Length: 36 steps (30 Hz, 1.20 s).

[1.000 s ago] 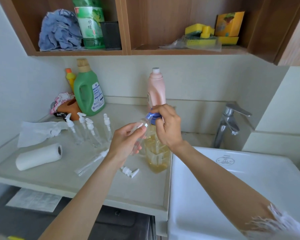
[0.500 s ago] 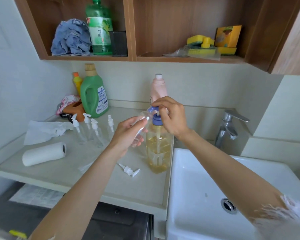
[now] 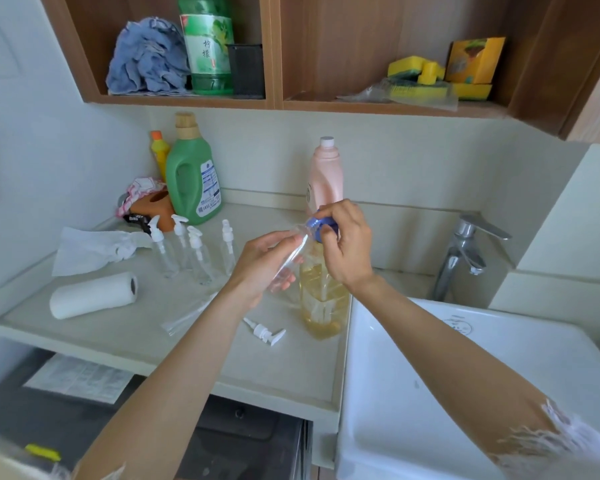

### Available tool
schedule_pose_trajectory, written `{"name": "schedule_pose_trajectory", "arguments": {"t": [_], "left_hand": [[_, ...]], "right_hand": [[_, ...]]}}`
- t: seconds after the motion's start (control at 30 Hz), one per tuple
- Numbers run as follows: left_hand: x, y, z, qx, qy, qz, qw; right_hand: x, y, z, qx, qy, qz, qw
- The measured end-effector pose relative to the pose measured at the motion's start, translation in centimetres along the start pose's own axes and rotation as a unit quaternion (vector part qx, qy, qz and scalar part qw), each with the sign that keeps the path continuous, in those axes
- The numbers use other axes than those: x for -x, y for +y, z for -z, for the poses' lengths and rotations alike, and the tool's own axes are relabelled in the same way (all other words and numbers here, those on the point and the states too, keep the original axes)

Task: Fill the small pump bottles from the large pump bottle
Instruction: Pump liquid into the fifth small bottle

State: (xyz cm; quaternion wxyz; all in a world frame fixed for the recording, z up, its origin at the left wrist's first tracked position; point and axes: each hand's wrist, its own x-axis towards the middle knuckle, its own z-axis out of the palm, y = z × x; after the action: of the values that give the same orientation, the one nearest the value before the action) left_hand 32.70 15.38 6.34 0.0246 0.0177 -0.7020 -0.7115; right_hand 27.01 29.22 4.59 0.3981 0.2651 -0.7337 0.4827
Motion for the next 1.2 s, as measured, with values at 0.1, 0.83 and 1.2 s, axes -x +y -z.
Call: {"name": "schedule_pose_trajectory", "arguments": {"t": [0.1, 0.83, 1.2], "left_hand": [[0.0, 0.7, -0.2, 0.024, -0.022, 0.003, 0.999], [-1.6, -1.3, 0.9, 0.081, -0.122, 0.076, 0.986], [-1.9, -0.4, 0.8, 0.032, -0.181, 0.025, 0.983]], "right_hand": [[-1.6, -0.5, 1.3, 0.015, -0.024, 0.0, 1.0], [0.8, 0.2, -0.5, 0.035, 0.069, -0.005, 0.997], [2.8, -4.4, 4.0, 0.063, -0.024, -0.291, 0.954]]}}
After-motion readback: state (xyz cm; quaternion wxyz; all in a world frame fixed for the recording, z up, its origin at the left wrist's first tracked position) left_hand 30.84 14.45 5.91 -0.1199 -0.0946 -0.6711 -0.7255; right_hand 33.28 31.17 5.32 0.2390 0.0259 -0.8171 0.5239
